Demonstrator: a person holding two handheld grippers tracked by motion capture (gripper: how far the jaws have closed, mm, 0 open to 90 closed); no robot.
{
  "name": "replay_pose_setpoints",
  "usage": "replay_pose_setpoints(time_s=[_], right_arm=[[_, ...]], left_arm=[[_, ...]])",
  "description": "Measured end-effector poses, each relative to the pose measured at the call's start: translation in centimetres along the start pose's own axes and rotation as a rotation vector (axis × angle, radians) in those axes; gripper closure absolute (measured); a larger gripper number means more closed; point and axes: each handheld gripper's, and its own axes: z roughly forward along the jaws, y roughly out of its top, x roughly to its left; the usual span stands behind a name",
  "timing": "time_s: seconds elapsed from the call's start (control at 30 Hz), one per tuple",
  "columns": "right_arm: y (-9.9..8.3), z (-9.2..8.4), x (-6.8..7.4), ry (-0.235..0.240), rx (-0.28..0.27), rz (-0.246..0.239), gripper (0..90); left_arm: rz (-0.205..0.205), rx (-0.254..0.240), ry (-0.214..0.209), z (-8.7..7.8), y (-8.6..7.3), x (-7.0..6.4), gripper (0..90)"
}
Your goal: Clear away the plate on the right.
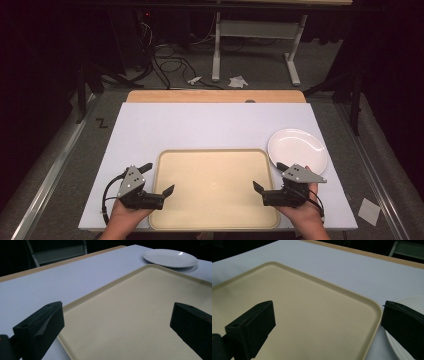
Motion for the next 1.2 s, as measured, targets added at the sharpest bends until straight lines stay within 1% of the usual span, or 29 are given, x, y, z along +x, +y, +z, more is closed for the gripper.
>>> replay_pose_setpoints(time_s=[0.07, 0.1, 0.23, 0.33, 0.37, 0.43, 0.5, 0.67, 0.77, 0.8, 0.9, 1.0, 1.17, 1.2], right_arm=[[0.0, -0.1, -0.2, -0.004, -0.009, 0.007, 0.3], [0.1, -0.4, -0.5, -0.003, -0.027, 0.032, 0.3], [0.1, -0.5, -0.8, -0.011, -0.035, 0.032, 0.3], [0.1, -0.5, -0.9, -0.006, -0.042, 0.027, 0.3], [0.1, -0.4, -0.9, -0.001, -0.038, 0.031, 0.4], [0.1, -0.3, -0.8, -0.001, -0.034, 0.022, 0.4], [0.1, -0.3, -0.8, 0.001, -0.032, 0.021, 0.3], [0.1, -0.3, -1.0, 0.003, -0.031, 0.032, 0.4], [0.0, -0.4, -1.3, 0.001, -0.034, 0.033, 0.4], [0.0, -0.4, -1.4, -0.003, -0.033, 0.041, 0.3], [0.0, -0.5, -1.6, -0.006, -0.034, 0.037, 0.4], [0.0, -0.5, -2.1, -0.019, -0.026, 0.045, 0.5], [-0.2, -0.5, -2.6, -0.03, -0.005, 0.064, 0.4], [-0.3, -0.5, -2.9, -0.035, -0.009, 0.067, 0.4]], left_arm=[[-0.006, -0.004, 0.0, 0.1, 0.0, 0.0, 0.1], [-0.006, -0.001, -0.002, 0.1, 0.0, 0.0, 0.1], [0.009, 0.002, 0.003, 0.1, 0.0, -0.2, 0.4], [0.011, 0.001, 0.003, 0.1, -0.1, -0.1, 0.9], [0.013, 0.002, 0.004, 0.2, -0.1, -0.1, 0.9], [0.014, 0.002, 0.004, 0.2, -0.1, -0.1, 1.0], [0.013, 0.001, 0.002, 0.3, -0.1, -0.1, 1.0], [-0.008, 0.005, -0.012, 0.4, -0.3, 0.2, 1.4], [-0.011, 0.017, -0.004, 0.4, -0.4, 0.3, 1.7], [-0.015, 0.015, 0.002, 0.4, -0.4, 0.3, 1.8], [-0.02, 0.003, 0.015, 0.4, -0.4, 0.4, 1.4], [-0.029, -0.001, 0.016, 0.3, -0.4, 0.4, 1.1], [-0.014, 0.017, 0.024, 0.4, -0.4, 0.3, 1.7], [-0.014, 0.017, 0.022, 0.4, -0.4, 0.3, 1.7]])
